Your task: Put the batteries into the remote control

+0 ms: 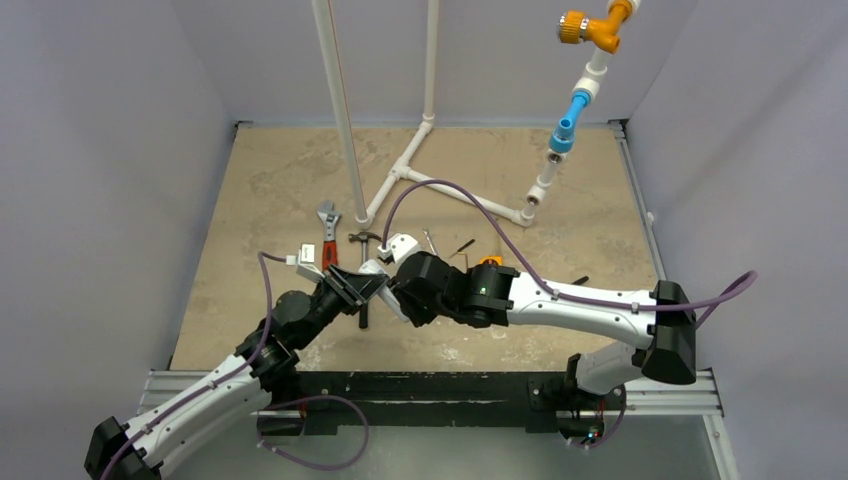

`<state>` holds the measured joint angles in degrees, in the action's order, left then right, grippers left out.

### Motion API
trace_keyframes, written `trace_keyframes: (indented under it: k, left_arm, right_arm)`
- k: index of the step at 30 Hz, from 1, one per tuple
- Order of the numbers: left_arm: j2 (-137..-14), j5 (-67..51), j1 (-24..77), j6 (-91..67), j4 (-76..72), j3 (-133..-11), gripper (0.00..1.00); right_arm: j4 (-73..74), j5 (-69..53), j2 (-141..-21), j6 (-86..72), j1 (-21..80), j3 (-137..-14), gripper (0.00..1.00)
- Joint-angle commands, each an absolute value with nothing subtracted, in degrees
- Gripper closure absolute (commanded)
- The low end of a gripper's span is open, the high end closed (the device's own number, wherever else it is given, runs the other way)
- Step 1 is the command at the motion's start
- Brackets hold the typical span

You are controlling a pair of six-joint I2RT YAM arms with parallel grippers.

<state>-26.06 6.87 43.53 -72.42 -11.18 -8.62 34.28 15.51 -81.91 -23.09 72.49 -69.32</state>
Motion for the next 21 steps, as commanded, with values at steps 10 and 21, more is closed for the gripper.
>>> trace_keyframes:
  k: [10,21]
  left_arm:
    - [-24.52,8.35,43.59,-73.48,-13.65,-8.88,1.00]
    - [-25.00,7.39,43.59,-73.27,-14.58,-9.39,1.00]
  right_arm:
    - [37.34,17.01,-83.14,-23.41,72.95,-73.18,0.84]
    - [36.29,17.92,-84.02,-23.04,73.04,-74.14,0.83]
